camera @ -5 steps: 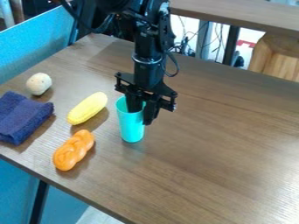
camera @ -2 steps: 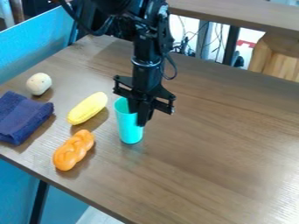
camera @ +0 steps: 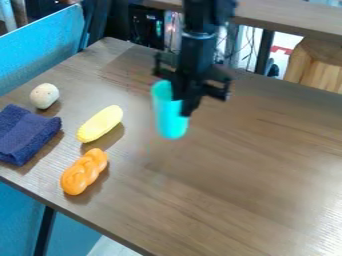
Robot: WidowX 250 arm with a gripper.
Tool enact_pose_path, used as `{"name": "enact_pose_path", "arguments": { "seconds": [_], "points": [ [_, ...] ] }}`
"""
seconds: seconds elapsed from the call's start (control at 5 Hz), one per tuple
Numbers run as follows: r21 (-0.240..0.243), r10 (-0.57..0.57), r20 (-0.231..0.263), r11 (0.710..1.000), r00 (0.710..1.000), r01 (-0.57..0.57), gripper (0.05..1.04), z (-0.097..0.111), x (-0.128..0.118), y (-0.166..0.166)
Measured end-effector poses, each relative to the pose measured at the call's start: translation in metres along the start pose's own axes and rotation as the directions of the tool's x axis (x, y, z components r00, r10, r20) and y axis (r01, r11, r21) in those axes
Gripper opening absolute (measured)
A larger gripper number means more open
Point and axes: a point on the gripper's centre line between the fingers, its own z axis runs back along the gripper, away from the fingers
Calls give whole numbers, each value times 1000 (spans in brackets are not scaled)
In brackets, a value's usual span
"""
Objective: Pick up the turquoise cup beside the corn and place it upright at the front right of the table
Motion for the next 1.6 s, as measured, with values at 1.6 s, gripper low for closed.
{"name": "enact_pose_path", "arguments": {
  "seconds": [1.6],
  "points": [
    [-42, -214, -96, 977, 972, 211, 131, -44, -19, -122]
  ]
}}
